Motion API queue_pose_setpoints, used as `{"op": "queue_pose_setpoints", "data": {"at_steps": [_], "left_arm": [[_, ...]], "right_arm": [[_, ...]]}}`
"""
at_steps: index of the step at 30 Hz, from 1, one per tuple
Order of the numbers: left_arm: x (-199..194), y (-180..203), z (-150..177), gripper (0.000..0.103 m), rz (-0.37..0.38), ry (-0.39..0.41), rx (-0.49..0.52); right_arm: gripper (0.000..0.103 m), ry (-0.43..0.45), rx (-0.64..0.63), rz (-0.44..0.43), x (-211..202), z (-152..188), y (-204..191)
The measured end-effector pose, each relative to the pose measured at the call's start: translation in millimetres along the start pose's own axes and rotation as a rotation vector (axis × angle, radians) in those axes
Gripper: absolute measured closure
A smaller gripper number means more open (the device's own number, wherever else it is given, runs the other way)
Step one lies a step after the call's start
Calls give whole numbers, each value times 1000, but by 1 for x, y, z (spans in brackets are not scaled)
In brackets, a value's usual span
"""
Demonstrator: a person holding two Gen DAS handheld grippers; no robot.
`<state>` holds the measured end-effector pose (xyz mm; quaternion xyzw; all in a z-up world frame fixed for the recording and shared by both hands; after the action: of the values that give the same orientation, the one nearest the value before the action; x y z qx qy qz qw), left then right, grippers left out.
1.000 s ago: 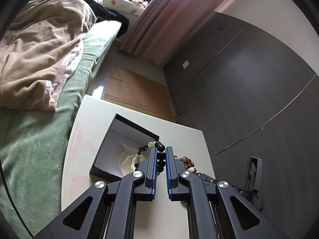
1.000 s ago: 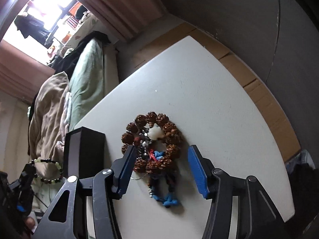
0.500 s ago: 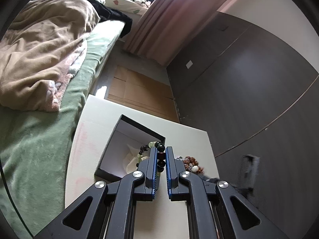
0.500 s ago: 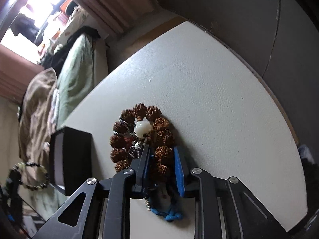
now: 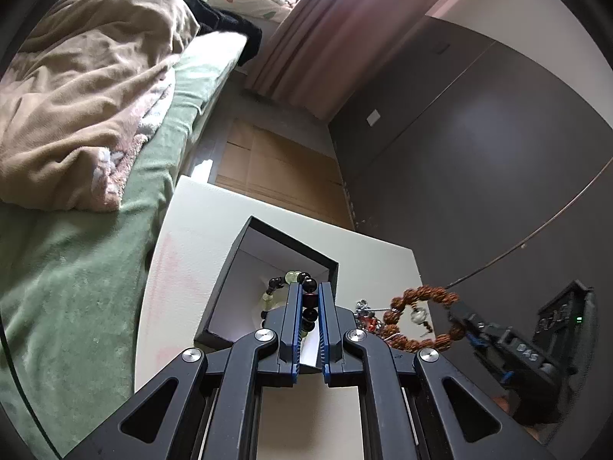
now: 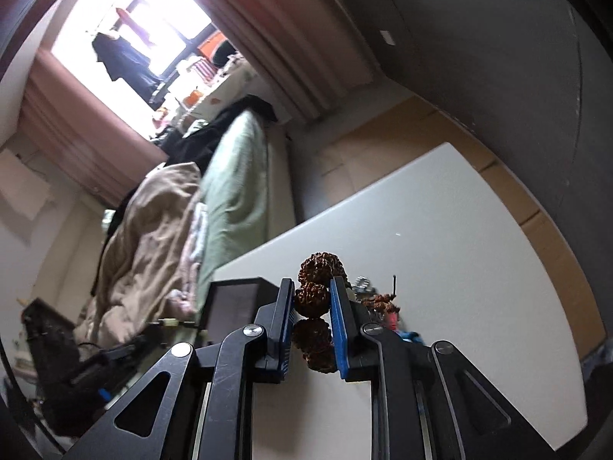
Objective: Organize jewelry
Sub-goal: 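Carry both bracelets over the black box and release them inside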
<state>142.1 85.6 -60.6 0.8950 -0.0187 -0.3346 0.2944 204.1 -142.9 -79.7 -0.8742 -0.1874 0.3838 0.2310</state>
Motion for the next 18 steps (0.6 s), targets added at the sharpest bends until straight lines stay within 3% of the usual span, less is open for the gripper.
{"op": "queue_pose_setpoints", "data": {"at_steps": [11,13,15,17,18], "left_arm": [[18,-12,-7,93,49,-32,-78],[21,-15,-8,84,54,-49,-99],[20,-19,-10,55,63,-43,-127],[16,-21,-13,41,68,-19,-144],[13,-22,-16,39,69,-5,-149]], "right_arm": [[84,72,-12,-125,-18,-15,-38],[84,85,-13,-145,-22,-17,-44],[84,102,-24,-159,-26,-21,-52],[84,111,-30,-172,-30,-24,-58],[84,117,-35,-179,-32,-25,-62]]}}
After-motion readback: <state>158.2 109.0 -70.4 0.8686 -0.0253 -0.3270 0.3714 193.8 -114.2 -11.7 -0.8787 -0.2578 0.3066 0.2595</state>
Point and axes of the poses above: each gripper's, at about its wrist camera, not at the fingertips, and x roughly the way its jaws point, y to its right, z to its underside, the point moved 5 cm from there along x, roughly the way its jaws point, and after that the axes turned 7 degrees about y, right-handed, at the moved point
